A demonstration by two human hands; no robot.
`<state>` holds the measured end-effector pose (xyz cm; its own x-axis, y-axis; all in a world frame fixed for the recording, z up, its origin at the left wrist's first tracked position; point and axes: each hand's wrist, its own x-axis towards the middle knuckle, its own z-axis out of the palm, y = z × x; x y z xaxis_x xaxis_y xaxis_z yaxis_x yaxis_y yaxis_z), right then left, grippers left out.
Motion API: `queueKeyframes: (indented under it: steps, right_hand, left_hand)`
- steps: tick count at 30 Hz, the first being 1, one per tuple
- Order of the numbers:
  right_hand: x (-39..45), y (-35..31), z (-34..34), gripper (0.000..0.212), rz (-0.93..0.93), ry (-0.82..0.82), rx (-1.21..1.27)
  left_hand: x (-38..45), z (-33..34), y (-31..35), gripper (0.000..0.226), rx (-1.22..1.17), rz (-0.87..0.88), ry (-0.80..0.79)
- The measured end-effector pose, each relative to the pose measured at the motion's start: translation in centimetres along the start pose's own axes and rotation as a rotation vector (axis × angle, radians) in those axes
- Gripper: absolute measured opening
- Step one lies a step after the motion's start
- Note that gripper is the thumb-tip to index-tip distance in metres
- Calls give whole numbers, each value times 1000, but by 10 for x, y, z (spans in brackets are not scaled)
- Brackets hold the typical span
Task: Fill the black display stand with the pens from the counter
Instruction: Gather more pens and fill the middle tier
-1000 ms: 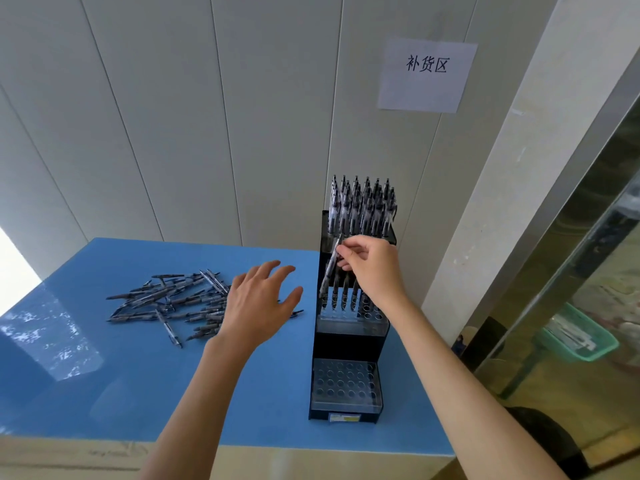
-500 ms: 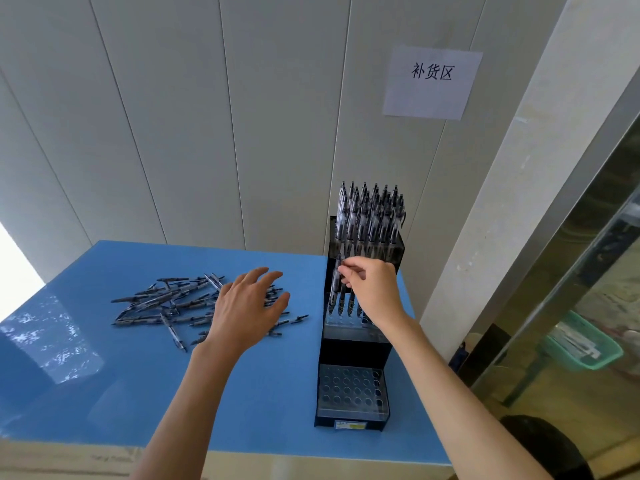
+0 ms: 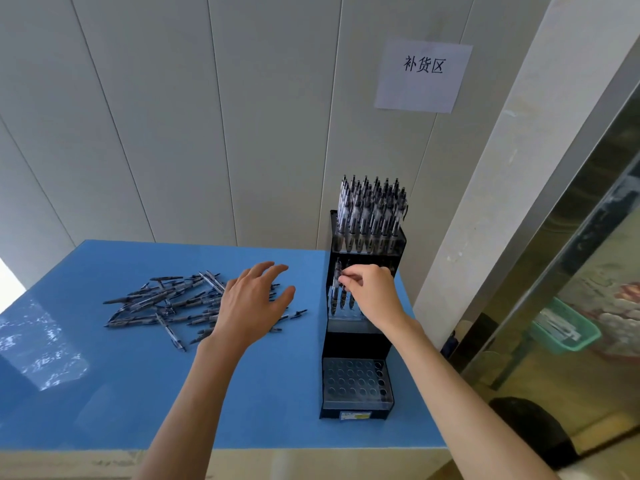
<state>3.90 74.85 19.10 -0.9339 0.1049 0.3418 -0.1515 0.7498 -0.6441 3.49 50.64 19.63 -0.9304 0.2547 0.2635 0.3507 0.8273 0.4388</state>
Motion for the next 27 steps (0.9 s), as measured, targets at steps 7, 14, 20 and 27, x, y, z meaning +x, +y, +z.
queueKeyframes:
  steps: [7,14,20,27]
  right_hand:
    - [-9,-8,-19,16,12,32,-78]
    - [-30,-18,-42,17,6,65,-105]
    - [-62,-18,-68,21,6,86,-99]
    - [-106,-21,-75,23,-35,42,-90]
  left_hand:
    - [5,-6,5,51,-14,43,4]
    - [-3,-10,37,53,4,110,14]
    - [-29,-12,63,56,33,123,3]
    - [-82,-21,72,55,67,68,4]
